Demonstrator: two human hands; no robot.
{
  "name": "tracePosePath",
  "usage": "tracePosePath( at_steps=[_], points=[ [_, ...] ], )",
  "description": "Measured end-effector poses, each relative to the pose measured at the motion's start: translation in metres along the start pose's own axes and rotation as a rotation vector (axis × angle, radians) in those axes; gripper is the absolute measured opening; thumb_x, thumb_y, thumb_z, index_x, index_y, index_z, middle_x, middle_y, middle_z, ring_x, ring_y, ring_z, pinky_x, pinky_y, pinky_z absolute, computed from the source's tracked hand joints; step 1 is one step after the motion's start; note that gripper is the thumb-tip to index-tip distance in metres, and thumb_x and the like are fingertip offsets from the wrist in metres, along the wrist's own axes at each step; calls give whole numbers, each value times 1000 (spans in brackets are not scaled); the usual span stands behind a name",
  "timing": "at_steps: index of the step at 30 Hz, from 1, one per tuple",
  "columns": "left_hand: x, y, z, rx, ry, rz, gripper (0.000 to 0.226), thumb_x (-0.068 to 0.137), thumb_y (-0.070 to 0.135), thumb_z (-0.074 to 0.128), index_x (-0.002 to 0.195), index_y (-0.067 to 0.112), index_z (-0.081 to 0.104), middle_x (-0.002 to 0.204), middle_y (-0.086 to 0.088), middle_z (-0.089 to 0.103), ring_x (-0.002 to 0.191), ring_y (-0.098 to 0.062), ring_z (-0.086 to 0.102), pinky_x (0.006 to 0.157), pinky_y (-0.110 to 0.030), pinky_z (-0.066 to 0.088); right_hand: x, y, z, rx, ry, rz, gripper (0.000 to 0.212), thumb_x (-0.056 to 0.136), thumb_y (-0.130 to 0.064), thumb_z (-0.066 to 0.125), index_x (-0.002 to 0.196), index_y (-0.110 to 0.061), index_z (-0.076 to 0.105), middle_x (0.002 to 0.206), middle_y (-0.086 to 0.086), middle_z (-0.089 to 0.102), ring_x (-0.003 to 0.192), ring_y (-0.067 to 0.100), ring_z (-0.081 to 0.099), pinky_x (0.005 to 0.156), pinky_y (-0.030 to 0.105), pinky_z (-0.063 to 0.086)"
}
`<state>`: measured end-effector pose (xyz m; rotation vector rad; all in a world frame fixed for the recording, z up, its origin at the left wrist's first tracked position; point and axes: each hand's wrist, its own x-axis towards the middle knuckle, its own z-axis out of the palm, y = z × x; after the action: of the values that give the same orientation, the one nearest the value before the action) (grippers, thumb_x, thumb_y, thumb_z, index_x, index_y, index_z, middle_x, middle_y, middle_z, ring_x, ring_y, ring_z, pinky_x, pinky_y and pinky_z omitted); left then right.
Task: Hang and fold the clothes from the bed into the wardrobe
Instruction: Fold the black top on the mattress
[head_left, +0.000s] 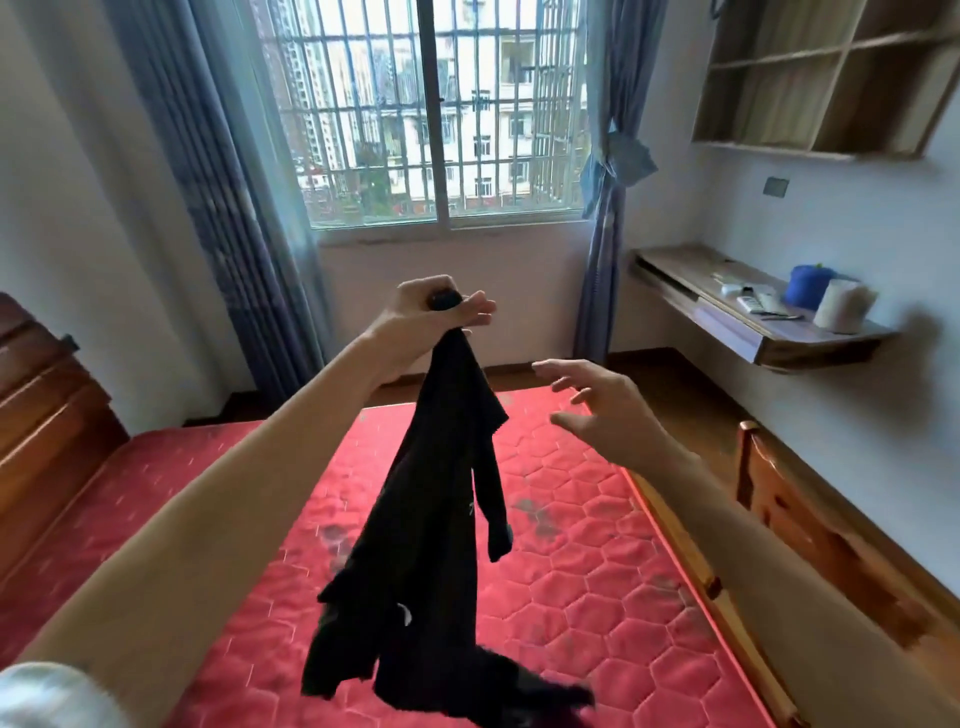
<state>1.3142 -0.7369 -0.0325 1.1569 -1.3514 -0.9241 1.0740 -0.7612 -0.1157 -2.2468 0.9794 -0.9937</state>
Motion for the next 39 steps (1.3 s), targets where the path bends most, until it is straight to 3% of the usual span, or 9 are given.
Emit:
tracePosePath(
  at_steps=[6,12,17,21,24,28,33,36,39],
  points=[
    [-5,19,0,-18,-87,-77,22,94,26,65,85,7,58,116,-19,72,111,-28,70,104,-48,50,21,-44,65,-638,-63,-559,86,81,-13,75,153,-31,32,162,23,4,151,36,9,121,40,17],
    [-17,30,-35,155,-21,-54,35,82,36,75,91,4,66,110,-13,74,107,-26,71,99,-40,54,40,-48,73,-617,73,-691,22,72,-8,78,88,-23,72,154,22,34,146,36,22,120,39,18],
    [-30,6,-55,270,222,-27,53,84,39,77,129,17,58,117,-1,67,107,-13,67,86,-23,54,70,-64,62,-508,118,-549,15,59,-16,77,73,-20,73,149,13,45,145,32,29,116,40,24],
    [-53,-28,-43,394,593,282,17,88,26,70,99,13,69,86,6,70,75,-4,66,73,-31,56,92,-75,47,-455,244,-356,15,66,-25,77,72,-12,74,142,7,53,142,25,35,114,25,14],
    [-75,-54,-13,320,403,281,31,82,44,67,87,14,63,71,7,66,58,-12,65,56,-35,54,105,-92,35,-367,237,-205,15,70,-23,69,77,-10,75,126,-1,66,126,20,54,109,28,34],
    [-77,-96,15,500,382,157,68,70,61,76,116,18,51,104,6,63,81,-9,67,66,-26,58,103,-120,27,-225,221,-144,15,72,-21,64,79,-14,75,85,-4,71,81,18,63,75,25,51],
    [-69,-107,-1,512,414,158,10,89,25,70,93,16,68,74,10,64,65,1,59,60,-28,47,92,-128,9,-159,273,-21,8,73,-12,64,77,-18,61,70,-5,64,70,12,60,59,12,43],
    [-76,-94,-25,571,339,181,15,92,12,61,83,14,72,62,12,58,56,1,47,55,-19,37,77,-112,-15,-177,246,62,35,72,1,57,95,-24,66,80,-8,70,77,1,63,63,-1,41],
    [-73,-69,-38,627,309,206,21,87,-3,59,90,10,75,68,9,65,68,-11,57,60,-7,37,58,-97,-21,-301,133,80,42,69,4,52,90,-25,73,81,-8,72,80,3,64,74,12,49]
  ],
)
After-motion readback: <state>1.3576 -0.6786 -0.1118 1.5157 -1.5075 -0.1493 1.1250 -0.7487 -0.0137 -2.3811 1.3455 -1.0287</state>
